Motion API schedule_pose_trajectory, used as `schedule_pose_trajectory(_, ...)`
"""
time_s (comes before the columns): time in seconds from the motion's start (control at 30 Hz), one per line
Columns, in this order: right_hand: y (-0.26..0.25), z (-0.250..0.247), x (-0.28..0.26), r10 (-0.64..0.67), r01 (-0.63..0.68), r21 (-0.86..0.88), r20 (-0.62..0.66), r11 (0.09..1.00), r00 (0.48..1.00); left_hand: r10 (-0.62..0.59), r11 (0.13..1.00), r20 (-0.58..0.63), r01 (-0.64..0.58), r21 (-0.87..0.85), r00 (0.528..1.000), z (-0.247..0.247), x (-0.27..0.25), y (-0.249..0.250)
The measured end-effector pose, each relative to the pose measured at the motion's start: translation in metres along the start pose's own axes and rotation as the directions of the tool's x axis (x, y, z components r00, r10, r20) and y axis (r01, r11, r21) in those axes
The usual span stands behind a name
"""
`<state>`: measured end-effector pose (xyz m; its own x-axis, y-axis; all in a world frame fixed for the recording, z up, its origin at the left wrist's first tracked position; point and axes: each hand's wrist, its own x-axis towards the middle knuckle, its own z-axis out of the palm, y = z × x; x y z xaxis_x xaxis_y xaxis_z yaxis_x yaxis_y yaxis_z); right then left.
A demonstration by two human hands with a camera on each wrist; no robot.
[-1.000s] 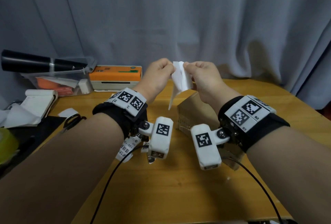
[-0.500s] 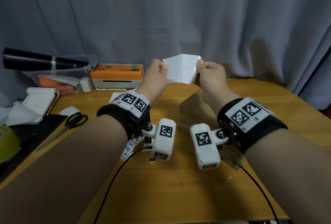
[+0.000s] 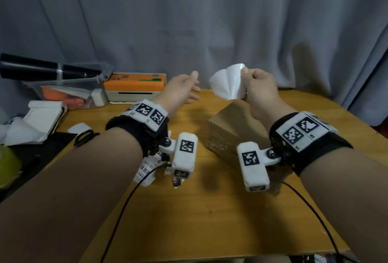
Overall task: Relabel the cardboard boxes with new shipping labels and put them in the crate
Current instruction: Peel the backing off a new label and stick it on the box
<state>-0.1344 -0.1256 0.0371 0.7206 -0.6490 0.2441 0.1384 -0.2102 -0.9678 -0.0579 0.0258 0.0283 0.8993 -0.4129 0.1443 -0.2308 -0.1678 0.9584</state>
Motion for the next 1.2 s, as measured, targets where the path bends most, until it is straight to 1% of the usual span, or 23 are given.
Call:
schedule_pose_trajectory(0.07,-0.001,0.012,-0.004,0.005,-0.005,-0.003,0.038,1.000,0.999,-0.066,0.997,0.088,0.070,-0.036,0.994,0.014,-0.002,0.006)
schedule_pose_trajectory(0.1,-0.002,0.016,-0.006,0.012,-0.013,0.023,0.052,1.000,0.999,-0.081,0.994,0.110,0.088,-0.058,0.991,0.020,-0.003,0.007)
schedule_pose_trajectory(0.17,-0.004,0.021,-0.009,0.021,-0.025,0.054,0.064,0.998,0.998,-0.058,0.994,0.086,0.065,-0.085,0.995,0.026,-0.004,0.008)
schedule_pose_trajectory(0.23,-0.004,0.023,-0.010,0.035,-0.039,0.080,0.059,0.996,0.998,0.005,0.984,0.026,0.000,-0.177,1.000,0.027,-0.005,0.008)
schedule_pose_trajectory(0.3,-0.005,0.022,-0.010,0.060,-0.064,0.100,0.043,0.993,0.997,0.031,0.959,0.009,-0.028,-0.282,0.999,0.024,-0.005,0.008)
schedule_pose_trajectory(0.33,-0.005,0.022,-0.010,0.075,-0.079,0.107,0.039,0.991,0.996,0.045,0.954,0.001,-0.042,-0.297,0.999,0.022,-0.005,0.008)
schedule_pose_trajectory(0.4,-0.007,0.020,-0.011,0.086,-0.090,0.097,0.042,0.991,0.995,0.095,0.967,-0.031,-0.100,-0.233,0.995,0.017,-0.004,0.007)
schedule_pose_trajectory(0.47,-0.009,0.019,-0.013,0.070,-0.072,0.061,0.032,0.996,0.997,0.136,0.976,-0.052,-0.143,-0.165,0.989,0.015,-0.005,0.007)
schedule_pose_trajectory(0.6,-0.012,0.017,-0.013,0.072,-0.071,0.044,-0.009,0.996,0.997,0.133,0.981,-0.074,-0.141,-0.129,0.988,0.013,-0.006,0.008)
schedule_pose_trajectory(0.73,-0.012,0.012,-0.007,0.143,-0.142,0.032,-0.034,0.989,0.989,0.120,0.993,-0.110,-0.121,-0.006,0.987,0.000,0.000,-0.001)
schedule_pose_trajectory(0.83,-0.011,0.006,-0.005,0.170,-0.169,0.016,-0.038,0.985,0.985,0.096,0.993,-0.126,-0.087,0.076,0.987,-0.011,0.000,-0.012)
schedule_pose_trajectory(0.9,-0.011,0.002,-0.004,0.194,-0.193,0.059,-0.023,0.980,0.981,0.081,0.987,-0.147,-0.059,0.148,0.986,-0.019,0.001,-0.020)
schedule_pose_trajectory(0.97,-0.013,-0.002,-0.003,0.207,-0.204,0.087,-0.021,0.975,0.978,0.063,0.968,-0.182,-0.015,0.252,0.981,-0.029,0.000,-0.028)
schedule_pose_trajectory(1.03,-0.014,-0.002,-0.003,0.197,-0.194,0.076,-0.030,0.978,0.980,0.032,0.935,-0.202,0.042,0.351,0.979,-0.038,0.001,-0.038)
schedule_pose_trajectory(1.1,-0.014,0.000,-0.004,0.188,-0.185,0.082,-0.026,0.979,0.982,0.008,0.915,-0.236,0.088,0.394,0.972,-0.040,0.001,-0.043)
schedule_pose_trajectory(1.13,-0.013,0.002,-0.004,0.189,-0.187,0.096,-0.021,0.978,0.982,0.015,0.903,-0.244,0.092,0.420,0.970,-0.042,0.003,-0.045)
schedule_pose_trajectory(1.17,-0.012,0.004,-0.004,0.195,-0.193,0.113,-0.012,0.975,0.981,-0.010,0.898,-0.250,0.119,0.425,0.968,-0.043,0.001,-0.044)
schedule_pose_trajectory(1.2,-0.011,0.005,-0.005,0.206,-0.204,0.124,-0.002,0.971,0.979,0.003,0.896,-0.265,0.115,0.429,0.964,-0.044,0.001,-0.045)
